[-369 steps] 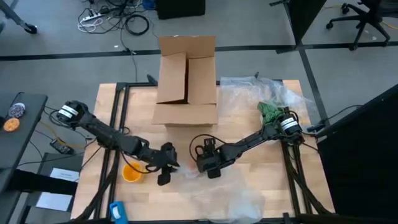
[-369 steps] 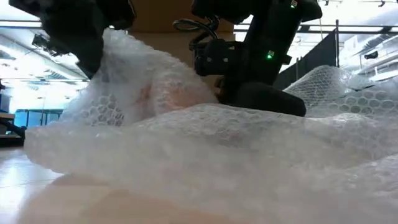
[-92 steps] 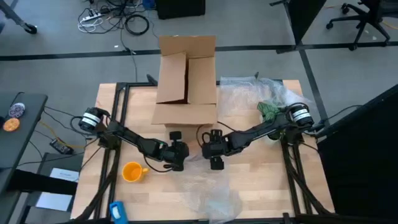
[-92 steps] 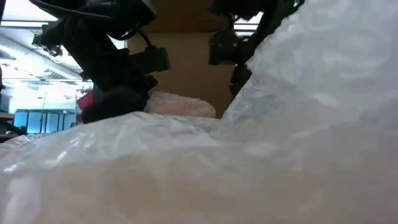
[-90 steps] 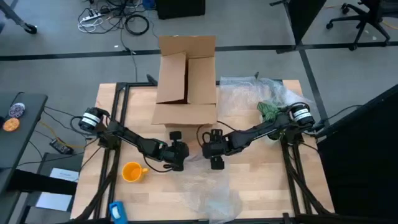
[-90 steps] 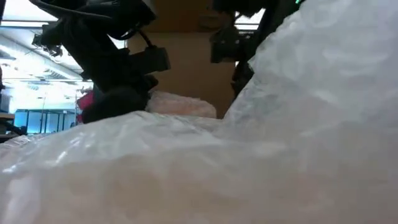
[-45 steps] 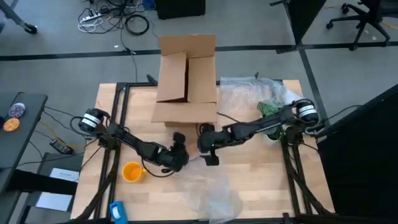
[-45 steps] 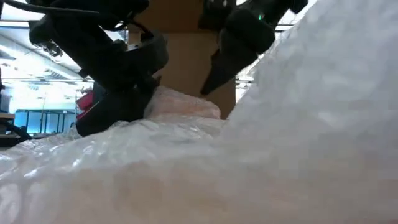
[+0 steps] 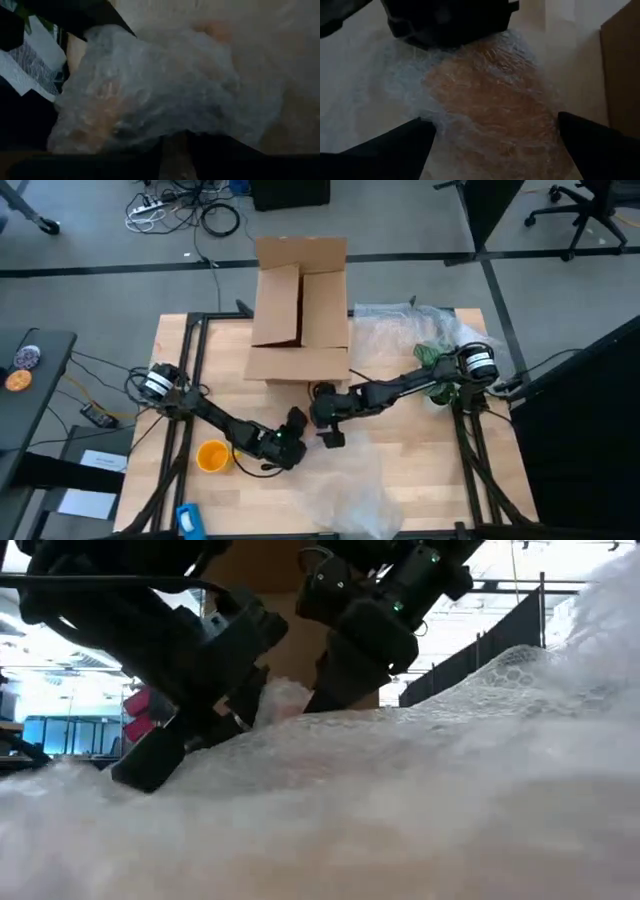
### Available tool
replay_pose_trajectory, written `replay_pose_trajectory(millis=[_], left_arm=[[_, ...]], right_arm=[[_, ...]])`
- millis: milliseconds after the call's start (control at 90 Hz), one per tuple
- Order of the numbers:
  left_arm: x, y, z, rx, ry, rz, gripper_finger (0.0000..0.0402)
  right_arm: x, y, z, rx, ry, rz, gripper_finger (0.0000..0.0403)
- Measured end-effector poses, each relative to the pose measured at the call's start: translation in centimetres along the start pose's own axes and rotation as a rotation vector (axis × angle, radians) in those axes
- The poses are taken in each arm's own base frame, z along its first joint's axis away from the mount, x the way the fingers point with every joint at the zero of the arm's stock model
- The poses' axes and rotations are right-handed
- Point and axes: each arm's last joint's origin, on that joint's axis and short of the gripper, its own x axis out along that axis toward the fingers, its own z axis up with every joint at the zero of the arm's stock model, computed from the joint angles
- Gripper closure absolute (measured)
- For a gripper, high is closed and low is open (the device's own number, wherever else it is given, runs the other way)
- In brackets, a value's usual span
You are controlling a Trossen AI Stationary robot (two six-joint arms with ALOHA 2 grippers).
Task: Wrap mug
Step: Wrap the orange cup with the bubble wrap
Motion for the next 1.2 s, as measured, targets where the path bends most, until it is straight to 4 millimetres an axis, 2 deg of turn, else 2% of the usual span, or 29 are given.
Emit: replay_pose_trajectory(millis=[167, 300, 444, 611, 800, 1022, 1200], left_arm=[[0.0, 0.1, 0.0, 0.001, -0.002, 0.004, 0.0330], [0.1, 0.1, 0.0, 0.018, 0.001, 0.005, 0.0329], [0.1, 0.1, 0.0, 0.059, 0.002, 0.006, 0.0329], [0.1, 0.1, 0.0, 0.068, 0.005, 0.007, 0.0329], [0.1, 0.1, -0.1, 0.047, 0.009, 0.006, 0.0329], [0.3, 0.2, -0.2, 0.007, 0.014, 0.005, 0.0329], [0.3, 0.2, -0.2, -0.002, 0.014, 0.005, 0.0329]], right_arm=[[-2.2, 0.2, 0.5, -0.037, -0.005, 0.020, 0.0018], [-3.6, -0.5, 1.0, -0.025, -0.041, 0.010, 0.0019], [-2.8, -2.0, 0.7, -0.002, -0.027, 0.036, 0.0020], [-1.4, -3.3, -0.2, 0.142, 0.010, 0.186, 0.0009], [-1.7, -3.1, 0.1, 0.182, -0.014, 0.253, 0.0011], [-1.7, -3.1, 0.2, 0.168, -0.016, 0.229, 0.0020], [-1.7, -3.9, -0.1, 0.212, 0.001, 0.212, 0.0006]])
